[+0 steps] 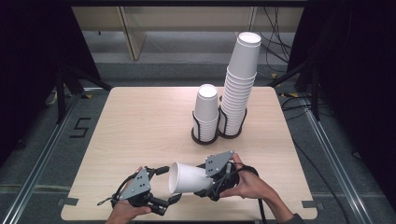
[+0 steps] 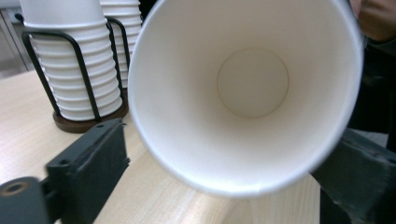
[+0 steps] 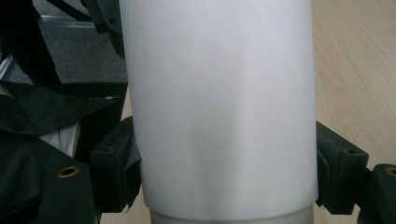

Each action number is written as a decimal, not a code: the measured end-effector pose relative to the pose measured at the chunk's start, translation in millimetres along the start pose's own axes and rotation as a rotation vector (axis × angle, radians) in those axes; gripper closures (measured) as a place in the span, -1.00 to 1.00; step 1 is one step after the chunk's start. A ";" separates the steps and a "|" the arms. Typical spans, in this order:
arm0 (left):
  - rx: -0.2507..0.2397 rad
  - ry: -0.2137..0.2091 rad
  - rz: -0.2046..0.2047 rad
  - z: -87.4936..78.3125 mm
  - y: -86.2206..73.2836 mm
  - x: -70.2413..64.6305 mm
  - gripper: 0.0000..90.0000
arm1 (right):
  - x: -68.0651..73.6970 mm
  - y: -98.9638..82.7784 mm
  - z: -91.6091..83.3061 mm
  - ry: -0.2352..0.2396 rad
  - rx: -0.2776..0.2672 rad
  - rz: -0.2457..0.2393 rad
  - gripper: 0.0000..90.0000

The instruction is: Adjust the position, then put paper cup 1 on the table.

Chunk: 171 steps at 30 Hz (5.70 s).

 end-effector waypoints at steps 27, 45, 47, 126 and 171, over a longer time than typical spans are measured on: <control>-0.104 -0.073 -0.073 5.3 3.2 -13.6 -0.83 | 14.5 4.5 33.4 0.084 0.003 -0.010 -0.46; -0.090 -0.050 -0.049 2.4 6.7 -13.4 -0.77 | 17.2 4.1 29.8 0.015 0.044 0.029 -0.45; -0.114 -0.052 -0.054 3.4 6.5 -14.3 -0.80 | 17.8 4.1 33.0 0.016 0.042 0.019 -0.44; -0.011 0.699 -0.222 -9.9 5.5 156.3 -0.73 | 12.7 -70.1 1.2 -0.249 -0.026 0.348 -0.55; 0.250 0.678 -0.294 13.8 -15.6 185.1 -0.68 | 16.1 -71.5 6.6 -0.244 0.025 0.310 -0.52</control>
Point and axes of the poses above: each handheld gripper's, and its own axes: z roughly forward along the jaws, y roughly out of its top, x roughly to its left, the point moved 1 cm from there along z, roughly forward along the jaws, and after that the axes turned 6 degrees about x, right-handed, at the moved point
